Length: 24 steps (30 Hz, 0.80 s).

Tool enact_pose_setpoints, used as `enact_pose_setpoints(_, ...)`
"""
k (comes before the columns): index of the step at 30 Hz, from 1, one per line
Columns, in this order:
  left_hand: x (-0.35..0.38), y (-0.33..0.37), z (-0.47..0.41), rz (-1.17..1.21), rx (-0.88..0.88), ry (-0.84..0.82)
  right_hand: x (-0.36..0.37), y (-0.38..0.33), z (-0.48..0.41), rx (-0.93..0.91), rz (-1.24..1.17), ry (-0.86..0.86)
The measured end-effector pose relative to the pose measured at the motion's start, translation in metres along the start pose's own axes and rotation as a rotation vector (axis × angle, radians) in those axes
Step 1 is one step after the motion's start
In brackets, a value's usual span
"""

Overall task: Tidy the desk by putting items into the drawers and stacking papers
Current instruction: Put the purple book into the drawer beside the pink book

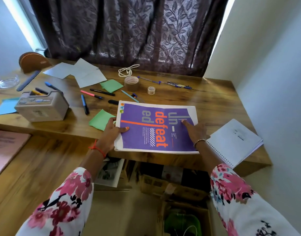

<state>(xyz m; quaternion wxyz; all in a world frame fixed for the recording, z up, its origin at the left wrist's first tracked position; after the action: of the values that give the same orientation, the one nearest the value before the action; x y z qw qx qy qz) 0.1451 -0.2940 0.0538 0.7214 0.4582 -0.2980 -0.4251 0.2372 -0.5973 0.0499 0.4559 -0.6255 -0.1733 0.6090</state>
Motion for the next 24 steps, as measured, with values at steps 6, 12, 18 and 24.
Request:
enact_pose_setpoints(6, -0.049, 0.005, 0.027, 0.147, -0.019, -0.013, 0.005, -0.031, 0.037, -0.073, -0.151, 0.071)
enact_pose_setpoints(12, -0.134, 0.006, 0.060, 0.144, 0.034, -0.019, 0.031, -0.065, 0.111, -0.136, -0.166, 0.124)
enact_pose_setpoints(18, -0.238, 0.010, 0.096, 0.024, 0.126, -0.003, 0.068, -0.073, 0.211, -0.141, -0.230, 0.171)
enact_pose_setpoints(24, -0.331, 0.003, 0.128, -0.115, 0.186, 0.021, 0.098, -0.073, 0.315, -0.120, -0.295, 0.189)
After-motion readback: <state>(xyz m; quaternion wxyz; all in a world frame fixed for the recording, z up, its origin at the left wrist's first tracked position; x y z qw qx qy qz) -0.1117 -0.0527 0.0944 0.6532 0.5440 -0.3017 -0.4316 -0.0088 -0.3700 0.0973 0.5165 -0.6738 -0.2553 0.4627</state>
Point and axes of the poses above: each hand's wrist, its own z-axis away from the middle knuckle, its own x-axis out of the palm, y = z × x, the point moved 6 cm from there along -z, towards the middle knuckle, and after that the axes turned 3 degrees about y, right-handed, at the moved point
